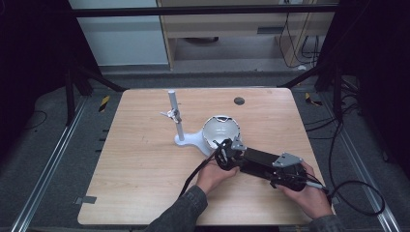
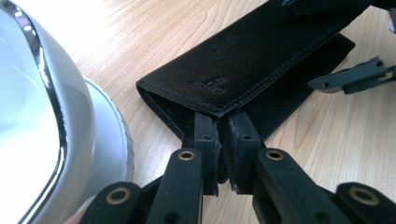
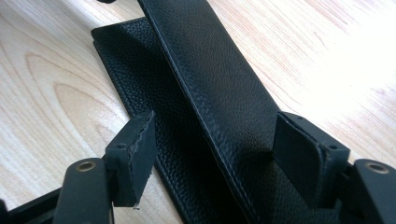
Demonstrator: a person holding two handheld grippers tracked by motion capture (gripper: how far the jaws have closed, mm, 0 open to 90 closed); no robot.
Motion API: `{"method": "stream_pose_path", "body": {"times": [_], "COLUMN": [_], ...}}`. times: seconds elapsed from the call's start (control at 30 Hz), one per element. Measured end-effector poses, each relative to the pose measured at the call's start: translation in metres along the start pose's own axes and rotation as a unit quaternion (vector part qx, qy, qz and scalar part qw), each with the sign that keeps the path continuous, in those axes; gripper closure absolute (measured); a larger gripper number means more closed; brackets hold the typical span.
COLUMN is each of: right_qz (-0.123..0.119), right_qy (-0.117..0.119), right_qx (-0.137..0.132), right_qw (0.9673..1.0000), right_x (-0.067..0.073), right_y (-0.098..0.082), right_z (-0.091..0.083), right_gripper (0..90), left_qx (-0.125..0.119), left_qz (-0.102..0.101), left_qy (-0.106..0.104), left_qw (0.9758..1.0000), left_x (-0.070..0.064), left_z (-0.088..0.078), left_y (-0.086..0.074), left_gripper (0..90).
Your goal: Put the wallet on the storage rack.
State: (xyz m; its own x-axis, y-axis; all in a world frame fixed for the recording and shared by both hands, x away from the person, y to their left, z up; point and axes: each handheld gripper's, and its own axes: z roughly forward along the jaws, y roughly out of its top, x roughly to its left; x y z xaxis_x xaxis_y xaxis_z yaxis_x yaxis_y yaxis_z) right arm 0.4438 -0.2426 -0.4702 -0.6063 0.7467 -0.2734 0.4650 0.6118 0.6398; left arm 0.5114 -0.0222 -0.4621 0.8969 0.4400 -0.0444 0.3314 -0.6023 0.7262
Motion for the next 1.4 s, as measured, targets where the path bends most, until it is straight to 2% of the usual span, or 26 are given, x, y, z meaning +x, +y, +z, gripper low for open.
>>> {"method": "stream_pose_path", "body": {"times": [0.1, 0.27, 0.43, 0.53, 0.57, 0.63, 0.7, 0.77, 0.93, 1.1, 1.23, 1.27, 1.4], "right_qz": [-0.018, -0.035, -0.048, -0.061, -0.066, -0.072, -0.09, -0.096, -0.098, -0.084, -0.079, -0.077, -0.074], "right_qy": [-0.007, -0.015, -0.021, -0.032, -0.039, -0.046, -0.063, -0.061, -0.059, -0.047, -0.042, -0.041, -0.036], "right_qx": [0.014, 0.031, 0.039, 0.044, 0.045, 0.043, 0.034, 0.03, 0.021, -0.007, -0.03, -0.037, -0.067], "right_qw": [0.9997, 0.9988, 0.9979, 0.9967, 0.9961, 0.9954, 0.9934, 0.9931, 0.9932, 0.9954, 0.9955, 0.9955, 0.9943], "right_x": [0.0, 0.0, -0.001, -0.003, -0.004, -0.006, -0.008, -0.01, -0.012, -0.014, -0.016, -0.016, -0.018], "right_y": [0.006, 0.012, 0.015, 0.016, 0.017, 0.018, 0.019, 0.02, 0.018, 0.015, 0.016, 0.016, 0.019], "right_z": [0.004, 0.011, 0.016, 0.018, 0.017, 0.015, 0.011, 0.007, -0.005, -0.024, -0.04, -0.044, -0.061], "right_gripper": [31.5, 32.9, 38.8, 52.7, 60.4, 69.1, 78.6, 82.8, 84.4, 84.5, 84.5, 84.5, 84.6], "left_qx": [-0.001, -0.004, -0.007, -0.006, -0.003, -0.009, -0.006, -0.014, -0.027, -0.03, -0.037, -0.038, -0.041], "left_qz": [0.0, -0.001, -0.003, -0.004, -0.004, -0.005, 0.0, 0.001, 0.006, 0.001, -0.003, 0.001, 0.006], "left_qy": [0.0, -0.004, -0.008, -0.007, -0.007, -0.002, 0.009, 0.018, 0.03, 0.019, 0.017, 0.015, 0.021], "left_qw": [1.0, 1.0, 0.9999, 1.0, 1.0, 0.9999, 0.9999, 0.9997, 0.9992, 0.9994, 0.9992, 0.9992, 0.9989], "left_x": [0.0, -0.001, -0.002, -0.004, -0.005, -0.008, -0.011, -0.013, -0.013, -0.01, -0.008, -0.007, -0.005], "left_z": [0.0, -0.001, 0.0, -0.002, -0.003, -0.009, -0.019, -0.028, -0.048, -0.062, -0.07, -0.073, -0.081], "left_y": [0.002, 0.004, 0.007, 0.007, 0.007, 0.006, 0.005, 0.003, -0.003, -0.01, -0.014, -0.015, -0.018], "left_gripper": [83.6, 83.6, 83.6, 82.2, 79.9, 72.5, 65.9, 58.4, 43.9, 26.2, 18.7, 17.0, 15.7]}}
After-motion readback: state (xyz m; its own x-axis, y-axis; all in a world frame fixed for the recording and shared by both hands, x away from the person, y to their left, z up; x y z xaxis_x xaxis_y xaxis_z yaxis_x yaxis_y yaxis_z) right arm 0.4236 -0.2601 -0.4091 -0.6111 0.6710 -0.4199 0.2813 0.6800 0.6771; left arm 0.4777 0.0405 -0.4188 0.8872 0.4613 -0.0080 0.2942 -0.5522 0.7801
